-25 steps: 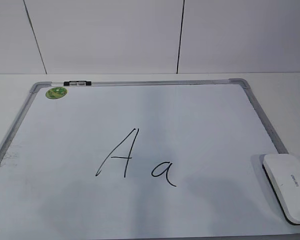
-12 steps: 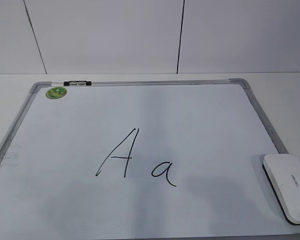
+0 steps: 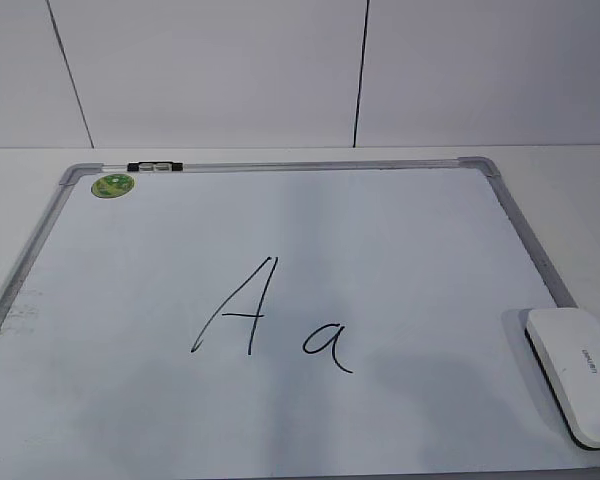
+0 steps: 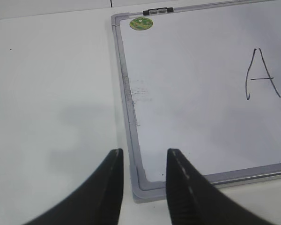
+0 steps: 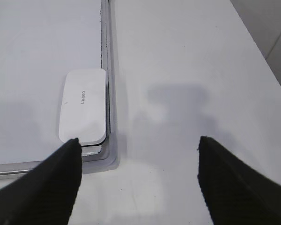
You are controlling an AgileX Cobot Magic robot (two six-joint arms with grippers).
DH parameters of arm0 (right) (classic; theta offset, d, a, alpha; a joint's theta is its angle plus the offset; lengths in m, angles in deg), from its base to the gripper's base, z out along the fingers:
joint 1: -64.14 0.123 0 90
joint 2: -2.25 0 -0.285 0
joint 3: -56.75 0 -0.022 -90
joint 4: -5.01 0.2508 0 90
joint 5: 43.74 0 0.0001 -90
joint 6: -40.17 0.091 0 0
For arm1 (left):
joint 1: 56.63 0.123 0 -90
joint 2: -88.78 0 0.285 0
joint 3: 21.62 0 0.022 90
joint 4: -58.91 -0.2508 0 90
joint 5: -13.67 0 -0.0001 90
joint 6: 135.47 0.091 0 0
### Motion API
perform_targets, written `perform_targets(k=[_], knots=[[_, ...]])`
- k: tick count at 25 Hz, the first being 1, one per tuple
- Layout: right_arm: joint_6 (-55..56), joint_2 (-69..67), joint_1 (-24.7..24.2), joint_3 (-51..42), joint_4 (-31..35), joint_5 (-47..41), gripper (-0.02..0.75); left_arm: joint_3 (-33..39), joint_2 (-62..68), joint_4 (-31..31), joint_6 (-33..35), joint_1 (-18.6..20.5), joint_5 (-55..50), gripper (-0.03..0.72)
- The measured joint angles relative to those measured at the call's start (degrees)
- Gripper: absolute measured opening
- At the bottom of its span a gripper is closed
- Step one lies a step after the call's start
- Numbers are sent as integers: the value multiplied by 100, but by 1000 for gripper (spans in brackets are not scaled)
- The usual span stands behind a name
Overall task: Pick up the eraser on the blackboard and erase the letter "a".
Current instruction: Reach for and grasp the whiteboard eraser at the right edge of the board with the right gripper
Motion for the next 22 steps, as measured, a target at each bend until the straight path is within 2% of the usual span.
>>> perform_targets(k=[15,22], knots=[[0,-12,0,10,0,12,587,0,0,0,0,0,0,235],[0,-1199,0,208,174,518,587,0,0,0,0,0,0,235]])
